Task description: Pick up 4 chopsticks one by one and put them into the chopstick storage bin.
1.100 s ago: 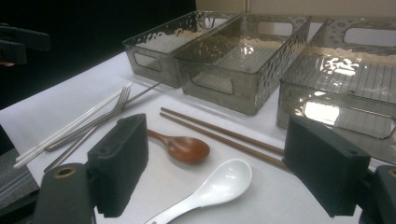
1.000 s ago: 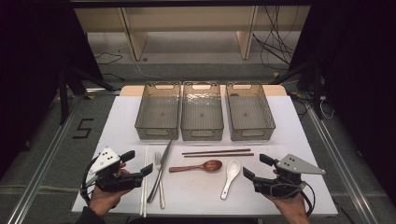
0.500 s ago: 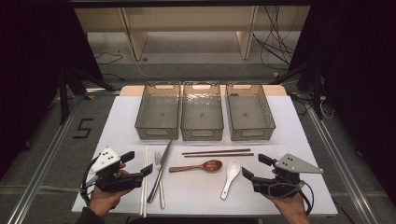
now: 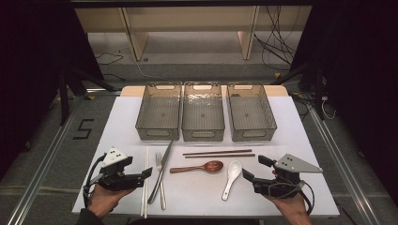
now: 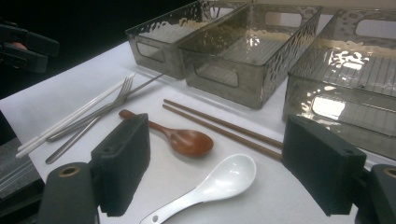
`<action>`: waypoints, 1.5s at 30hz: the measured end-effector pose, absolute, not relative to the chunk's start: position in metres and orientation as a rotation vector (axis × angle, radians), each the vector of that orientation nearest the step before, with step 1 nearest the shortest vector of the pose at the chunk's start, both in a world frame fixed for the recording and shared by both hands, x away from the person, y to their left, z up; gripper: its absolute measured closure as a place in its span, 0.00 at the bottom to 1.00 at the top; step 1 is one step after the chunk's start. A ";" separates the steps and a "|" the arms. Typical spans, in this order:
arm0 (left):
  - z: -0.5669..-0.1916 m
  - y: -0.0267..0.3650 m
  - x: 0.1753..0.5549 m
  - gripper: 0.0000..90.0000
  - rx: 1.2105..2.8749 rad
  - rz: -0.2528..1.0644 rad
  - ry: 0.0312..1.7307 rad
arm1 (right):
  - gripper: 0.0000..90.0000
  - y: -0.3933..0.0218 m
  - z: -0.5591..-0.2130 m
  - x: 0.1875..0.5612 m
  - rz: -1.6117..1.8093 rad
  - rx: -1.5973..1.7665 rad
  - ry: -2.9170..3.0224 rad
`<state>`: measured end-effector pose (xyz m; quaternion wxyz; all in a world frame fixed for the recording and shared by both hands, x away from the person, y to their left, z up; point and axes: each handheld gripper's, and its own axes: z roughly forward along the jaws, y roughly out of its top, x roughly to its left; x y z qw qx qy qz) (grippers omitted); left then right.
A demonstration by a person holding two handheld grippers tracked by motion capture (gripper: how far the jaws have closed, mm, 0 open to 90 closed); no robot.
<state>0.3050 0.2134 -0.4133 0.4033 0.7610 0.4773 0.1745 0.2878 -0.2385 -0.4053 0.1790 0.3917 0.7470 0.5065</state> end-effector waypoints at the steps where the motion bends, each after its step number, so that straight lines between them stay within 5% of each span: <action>1: -0.414 0.213 0.306 0.18 1.925 0.438 1.215 | 0.27 -0.238 -0.405 0.288 1.432 1.107 2.112; 21: -0.442 0.212 0.325 0.24 2.256 0.369 1.535 | 0.28 -0.235 -0.407 0.289 1.411 1.090 2.147; 45: -0.462 0.201 0.333 0.38 2.400 0.275 1.535 | 0.29 -0.234 -0.407 0.290 1.398 1.086 2.172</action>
